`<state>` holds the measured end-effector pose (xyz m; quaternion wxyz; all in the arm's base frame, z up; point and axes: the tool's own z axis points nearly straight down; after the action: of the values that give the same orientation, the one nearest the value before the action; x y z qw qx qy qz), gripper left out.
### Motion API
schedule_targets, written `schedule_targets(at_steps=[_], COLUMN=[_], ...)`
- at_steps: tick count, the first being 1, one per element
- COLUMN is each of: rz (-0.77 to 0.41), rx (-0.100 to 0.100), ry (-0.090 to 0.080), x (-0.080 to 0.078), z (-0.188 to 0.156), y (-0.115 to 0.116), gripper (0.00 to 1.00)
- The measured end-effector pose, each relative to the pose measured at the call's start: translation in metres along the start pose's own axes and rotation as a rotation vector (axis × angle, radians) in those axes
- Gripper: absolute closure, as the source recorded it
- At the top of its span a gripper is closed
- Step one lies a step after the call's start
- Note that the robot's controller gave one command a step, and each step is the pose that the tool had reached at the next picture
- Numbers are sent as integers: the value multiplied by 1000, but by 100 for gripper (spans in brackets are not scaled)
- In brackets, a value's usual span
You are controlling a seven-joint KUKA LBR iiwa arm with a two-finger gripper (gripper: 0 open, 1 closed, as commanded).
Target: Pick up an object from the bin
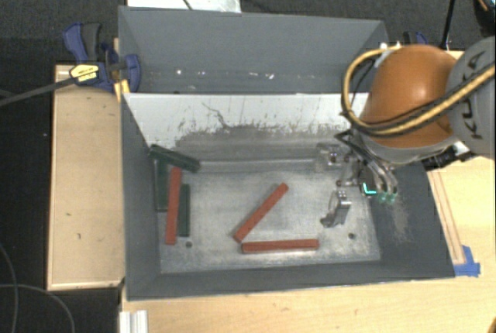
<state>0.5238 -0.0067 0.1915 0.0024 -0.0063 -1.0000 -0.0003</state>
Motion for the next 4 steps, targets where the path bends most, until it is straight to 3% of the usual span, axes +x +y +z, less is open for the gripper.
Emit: schedule_targets(at_steps=[1, 2, 3, 4], rz=[-194, -407, -557, -728], rx=[0, 1, 2, 2], ry=[-12, -11, -10, -4], x=[47, -8, -32, -37], z=[122, 90, 91, 122], y=[94, 113, 111, 102], gripper=[0, 0, 0, 0])
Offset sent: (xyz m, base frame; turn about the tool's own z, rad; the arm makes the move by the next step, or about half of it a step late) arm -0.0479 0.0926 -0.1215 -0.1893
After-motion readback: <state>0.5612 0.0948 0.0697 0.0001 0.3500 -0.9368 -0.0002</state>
